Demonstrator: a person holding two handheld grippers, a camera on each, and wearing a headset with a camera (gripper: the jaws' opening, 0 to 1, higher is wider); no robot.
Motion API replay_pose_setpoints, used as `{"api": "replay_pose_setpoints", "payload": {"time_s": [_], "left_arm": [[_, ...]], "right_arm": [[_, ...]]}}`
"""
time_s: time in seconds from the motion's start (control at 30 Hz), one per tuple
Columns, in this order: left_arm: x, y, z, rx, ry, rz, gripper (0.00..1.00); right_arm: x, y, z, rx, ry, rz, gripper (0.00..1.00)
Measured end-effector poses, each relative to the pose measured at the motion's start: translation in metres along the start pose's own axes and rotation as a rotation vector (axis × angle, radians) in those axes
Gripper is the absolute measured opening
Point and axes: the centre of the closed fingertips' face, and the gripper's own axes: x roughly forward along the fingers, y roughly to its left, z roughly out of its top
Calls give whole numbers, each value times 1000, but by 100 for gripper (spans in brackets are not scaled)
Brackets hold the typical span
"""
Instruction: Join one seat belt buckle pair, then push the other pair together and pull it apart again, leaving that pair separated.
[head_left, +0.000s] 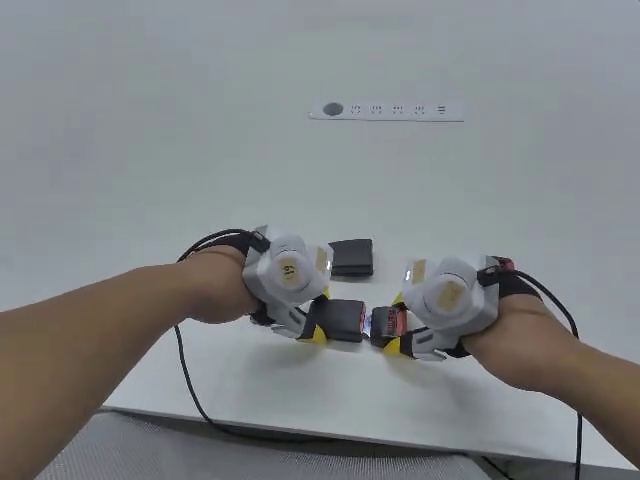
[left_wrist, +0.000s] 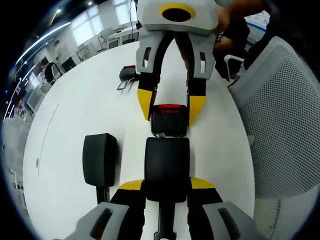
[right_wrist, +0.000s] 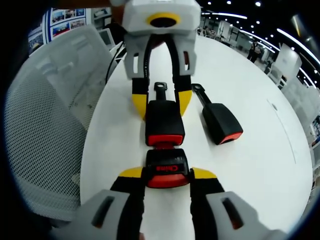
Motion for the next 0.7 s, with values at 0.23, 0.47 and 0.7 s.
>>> {"api": "replay_pose_setpoints", "payload": {"time_s": [0.23, 0.47, 0.7], "left_arm": [[-3, -1, -4, 27, 36, 27, 35], [-28, 9, 4, -11, -4, 75, 38], [-38, 42, 21, -33, -58, 110, 40]], "right_arm": [[-3, -3, -2, 22, 9, -27, 40], [-26, -5, 14, 24, -59, -31, 38], [-48, -25, 17, -9, -76, -67, 37]]}}
